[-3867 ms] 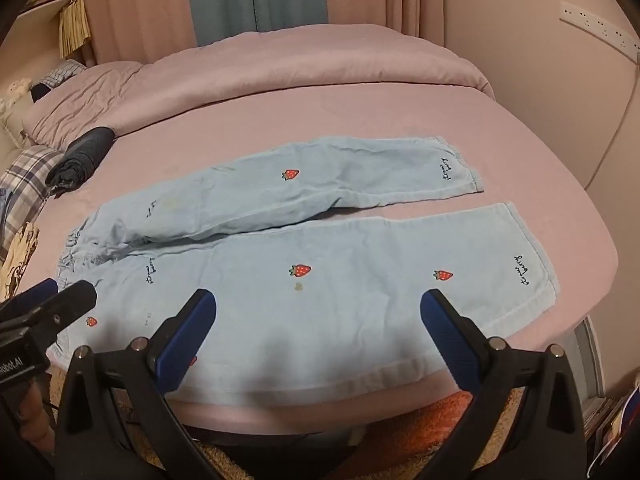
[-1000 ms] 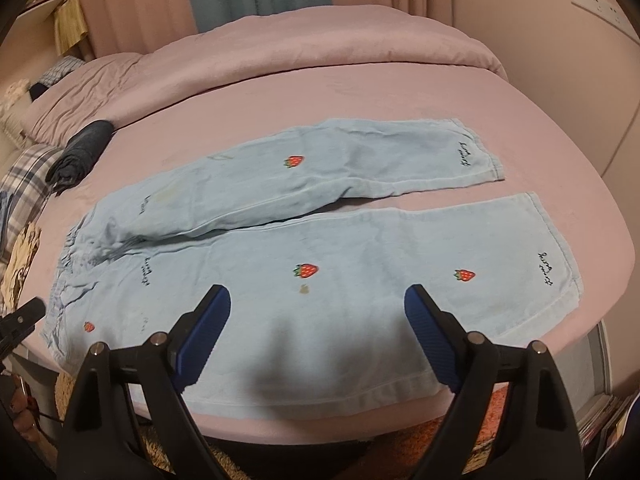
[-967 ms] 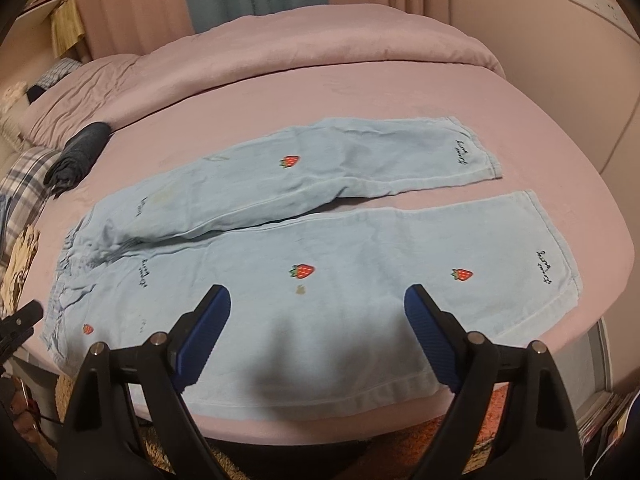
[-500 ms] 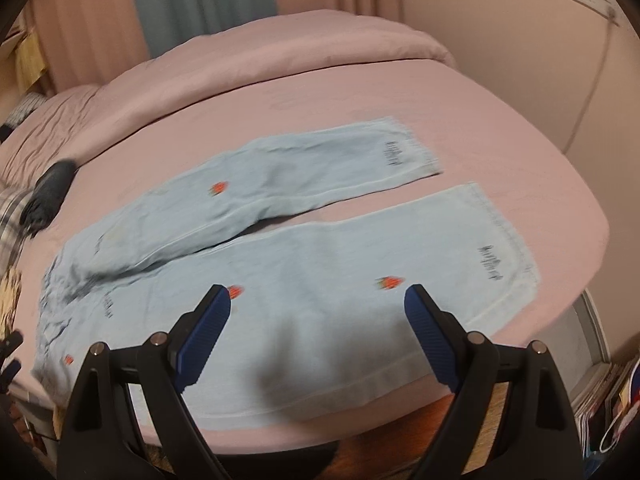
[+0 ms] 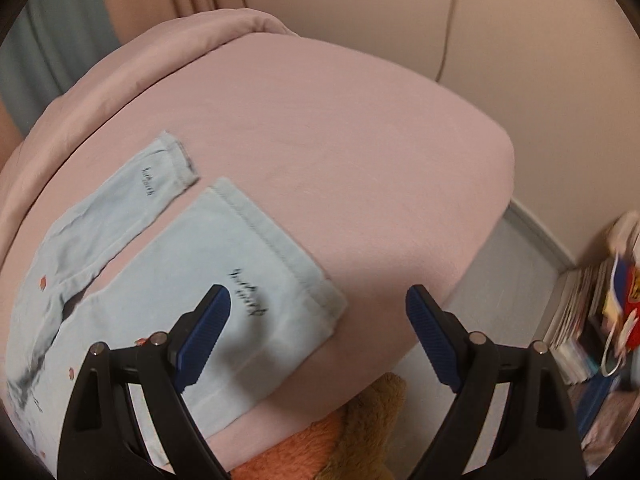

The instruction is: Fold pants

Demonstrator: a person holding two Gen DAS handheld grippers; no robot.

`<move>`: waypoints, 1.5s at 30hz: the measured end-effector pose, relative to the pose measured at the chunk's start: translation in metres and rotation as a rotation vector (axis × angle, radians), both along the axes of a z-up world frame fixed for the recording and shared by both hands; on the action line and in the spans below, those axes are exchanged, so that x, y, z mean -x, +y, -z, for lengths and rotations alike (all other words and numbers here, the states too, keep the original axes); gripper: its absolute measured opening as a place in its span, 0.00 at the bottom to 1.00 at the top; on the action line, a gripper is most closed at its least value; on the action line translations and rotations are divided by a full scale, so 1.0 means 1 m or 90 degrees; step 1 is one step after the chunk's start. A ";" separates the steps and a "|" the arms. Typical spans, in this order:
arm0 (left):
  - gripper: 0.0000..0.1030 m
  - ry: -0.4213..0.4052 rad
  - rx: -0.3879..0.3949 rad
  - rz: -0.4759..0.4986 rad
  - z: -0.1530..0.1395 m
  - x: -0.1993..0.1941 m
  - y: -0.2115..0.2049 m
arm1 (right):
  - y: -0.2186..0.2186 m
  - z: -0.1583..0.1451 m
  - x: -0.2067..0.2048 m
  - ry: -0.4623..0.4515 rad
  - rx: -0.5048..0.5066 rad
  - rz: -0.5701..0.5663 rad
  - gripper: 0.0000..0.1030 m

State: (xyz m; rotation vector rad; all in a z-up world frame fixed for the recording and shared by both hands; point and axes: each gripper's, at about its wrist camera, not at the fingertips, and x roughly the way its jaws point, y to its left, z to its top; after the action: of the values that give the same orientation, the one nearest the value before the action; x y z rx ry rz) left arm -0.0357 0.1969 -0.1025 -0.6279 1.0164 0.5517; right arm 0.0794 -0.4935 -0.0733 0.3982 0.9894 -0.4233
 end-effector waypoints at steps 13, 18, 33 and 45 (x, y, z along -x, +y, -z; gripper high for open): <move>0.10 -0.107 0.028 0.013 -0.061 0.014 -0.001 | -0.005 -0.027 0.014 -0.104 -0.092 -0.014 0.12; 0.10 -0.057 -0.005 0.026 -0.045 0.003 -0.005 | -0.010 -0.019 0.025 -0.090 -0.090 0.003 0.12; 0.10 -0.029 -0.007 -0.004 -0.050 0.011 0.009 | -0.018 -0.010 0.022 -0.042 -0.047 0.003 0.07; 0.28 0.050 -0.088 0.029 -0.019 0.006 0.002 | -0.021 0.025 0.009 0.055 0.012 0.018 0.22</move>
State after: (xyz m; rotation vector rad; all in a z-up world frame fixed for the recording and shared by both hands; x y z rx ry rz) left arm -0.0422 0.1986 -0.0834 -0.4630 1.0544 0.6046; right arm 0.0709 -0.5143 -0.0986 0.3803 1.0634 -0.4785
